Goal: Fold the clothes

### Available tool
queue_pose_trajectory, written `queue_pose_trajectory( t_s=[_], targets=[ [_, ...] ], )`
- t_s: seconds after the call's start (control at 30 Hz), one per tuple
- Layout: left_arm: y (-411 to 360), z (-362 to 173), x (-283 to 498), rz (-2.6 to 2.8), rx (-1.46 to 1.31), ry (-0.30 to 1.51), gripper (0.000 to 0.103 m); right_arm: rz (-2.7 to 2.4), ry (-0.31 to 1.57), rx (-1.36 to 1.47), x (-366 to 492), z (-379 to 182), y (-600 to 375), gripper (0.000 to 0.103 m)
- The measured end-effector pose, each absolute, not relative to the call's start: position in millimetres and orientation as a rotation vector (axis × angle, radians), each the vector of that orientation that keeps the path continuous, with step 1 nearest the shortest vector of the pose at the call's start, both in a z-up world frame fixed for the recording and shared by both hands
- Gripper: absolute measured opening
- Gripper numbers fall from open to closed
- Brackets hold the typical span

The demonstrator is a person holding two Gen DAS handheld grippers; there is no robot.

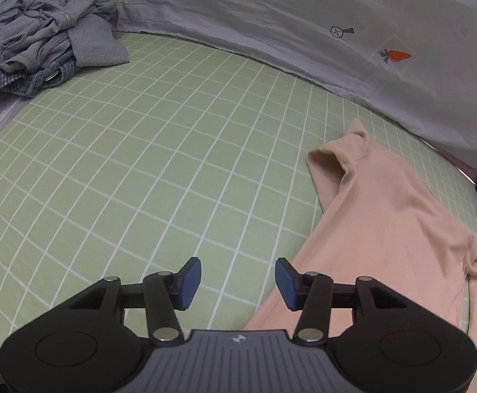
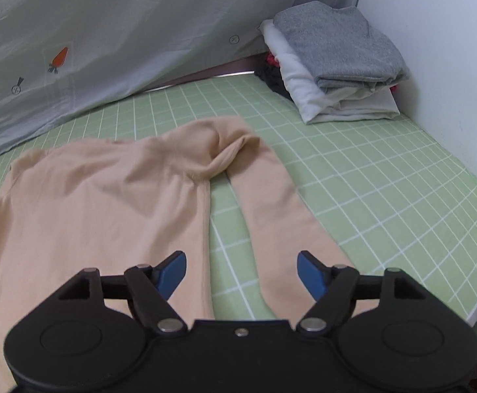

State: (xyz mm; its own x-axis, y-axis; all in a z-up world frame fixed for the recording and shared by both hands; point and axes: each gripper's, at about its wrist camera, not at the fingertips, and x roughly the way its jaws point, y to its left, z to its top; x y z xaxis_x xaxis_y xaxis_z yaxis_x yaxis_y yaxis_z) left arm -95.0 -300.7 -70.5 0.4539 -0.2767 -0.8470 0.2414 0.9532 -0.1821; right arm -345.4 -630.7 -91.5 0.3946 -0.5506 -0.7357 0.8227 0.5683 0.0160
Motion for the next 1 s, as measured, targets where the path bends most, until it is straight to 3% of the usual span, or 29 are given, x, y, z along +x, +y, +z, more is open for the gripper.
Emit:
queue_pose_trajectory(
  t_s=[0.33,0.43,0.5,0.67,0.73,0.8,0.87,0.9,1.0],
  targets=[
    [-412,-76,18,-0.425,-0.002,1.025,0.062,-0.851,0.706,0.346,-214,-86,-721,0.073],
    [-448,-93,44,-0.477,0.012,1.044,0.062,-0.776,0.764,0.346,-171,-103,-741,0.064],
    [-468,-105,56,-0.502,0.028,1.064,0.062,-0.713,0.817,0.362,-152,-119,-748,0.051],
    [-485,-132,63,-0.525,0.04,1.114,0.061,-0.606,0.92,0.341,-134,-146,-745,0.05],
    [-482,-137,64,-0.531,0.021,1.13,0.053,-0.588,0.95,0.322,-132,-152,-743,0.05],
    [-478,-138,64,-0.554,-0.002,1.138,0.03,-0.564,0.955,0.35,-134,-154,-747,0.044],
    [-474,-137,63,-0.573,-0.007,1.134,0.017,-0.535,0.956,0.372,-135,-153,-751,0.026],
    [-471,-136,63,-0.577,-0.013,1.13,0.013,-0.517,0.955,0.372,-135,-151,-752,0.001],
    [-461,-129,62,-0.568,-0.028,1.11,0.011,-0.509,0.903,0.334,-132,-135,-758,0.002]
  ],
)
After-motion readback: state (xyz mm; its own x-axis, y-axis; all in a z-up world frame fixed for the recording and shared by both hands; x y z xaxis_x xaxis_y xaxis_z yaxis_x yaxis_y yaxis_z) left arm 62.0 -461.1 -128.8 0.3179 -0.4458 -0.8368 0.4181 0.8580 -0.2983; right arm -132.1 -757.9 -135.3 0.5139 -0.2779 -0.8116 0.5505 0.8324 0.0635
